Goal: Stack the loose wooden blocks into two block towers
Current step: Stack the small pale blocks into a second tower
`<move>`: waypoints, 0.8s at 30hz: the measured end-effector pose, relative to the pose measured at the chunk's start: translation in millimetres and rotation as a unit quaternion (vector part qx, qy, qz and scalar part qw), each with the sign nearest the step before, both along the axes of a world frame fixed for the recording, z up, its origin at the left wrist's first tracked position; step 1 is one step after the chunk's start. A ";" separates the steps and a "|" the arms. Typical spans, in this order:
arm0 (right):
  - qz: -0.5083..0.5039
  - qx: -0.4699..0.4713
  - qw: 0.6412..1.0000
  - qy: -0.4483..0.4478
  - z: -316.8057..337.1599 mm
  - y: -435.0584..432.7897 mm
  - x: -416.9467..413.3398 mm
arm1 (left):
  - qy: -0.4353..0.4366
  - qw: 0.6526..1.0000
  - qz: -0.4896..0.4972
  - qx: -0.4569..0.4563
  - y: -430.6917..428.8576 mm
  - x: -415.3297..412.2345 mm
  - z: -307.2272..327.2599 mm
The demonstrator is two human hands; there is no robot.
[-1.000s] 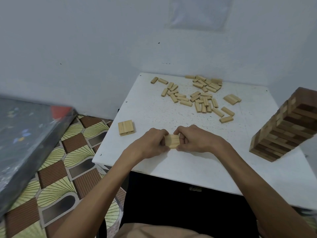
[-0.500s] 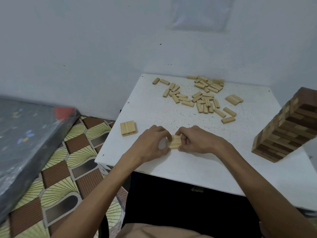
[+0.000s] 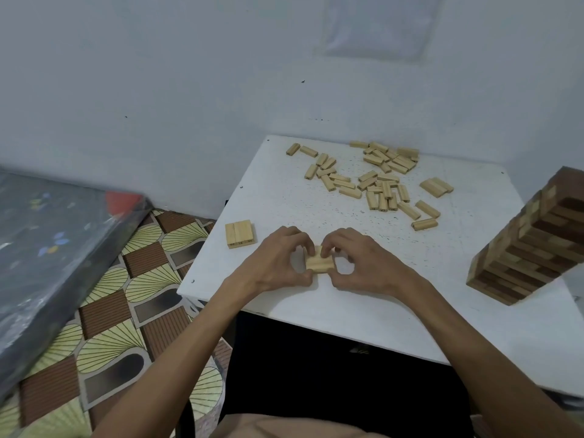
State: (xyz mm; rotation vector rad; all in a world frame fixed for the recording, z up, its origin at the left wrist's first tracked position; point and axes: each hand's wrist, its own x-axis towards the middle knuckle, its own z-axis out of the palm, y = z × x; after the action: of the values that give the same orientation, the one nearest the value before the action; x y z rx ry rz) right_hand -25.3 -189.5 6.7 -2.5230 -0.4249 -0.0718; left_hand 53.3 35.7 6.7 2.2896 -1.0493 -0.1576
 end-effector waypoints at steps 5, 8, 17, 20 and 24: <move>0.030 0.027 0.998 -0.047 4.6 9.5 14.6 | 0.002 1.000 0.008 -0.021 17.3 7.8 11.2; 0.045 0.042 0.997 -0.047 8.7 19.7 27.8 | -0.005 1.000 0.016 -0.023 32.0 14.1 16.2; 0.087 0.040 0.994 -0.048 10.9 66.9 74.2 | -0.041 0.997 0.059 -0.023 86.9 36.4 15.2; 0.098 0.039 0.994 -0.041 10.2 79.8 89.6 | -0.040 0.996 0.075 -0.020 102.2 44.9 14.2; 0.106 0.027 0.993 -0.034 10.4 93.3 106.3 | -0.043 0.995 0.092 -0.009 116.8 56.3 11.5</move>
State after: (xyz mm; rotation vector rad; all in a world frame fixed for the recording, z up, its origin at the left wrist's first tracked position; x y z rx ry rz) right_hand 80.9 -96.3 17.1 -2.4121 -0.7074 -0.0871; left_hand 109.6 152.6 18.2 2.3812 -0.8712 0.0264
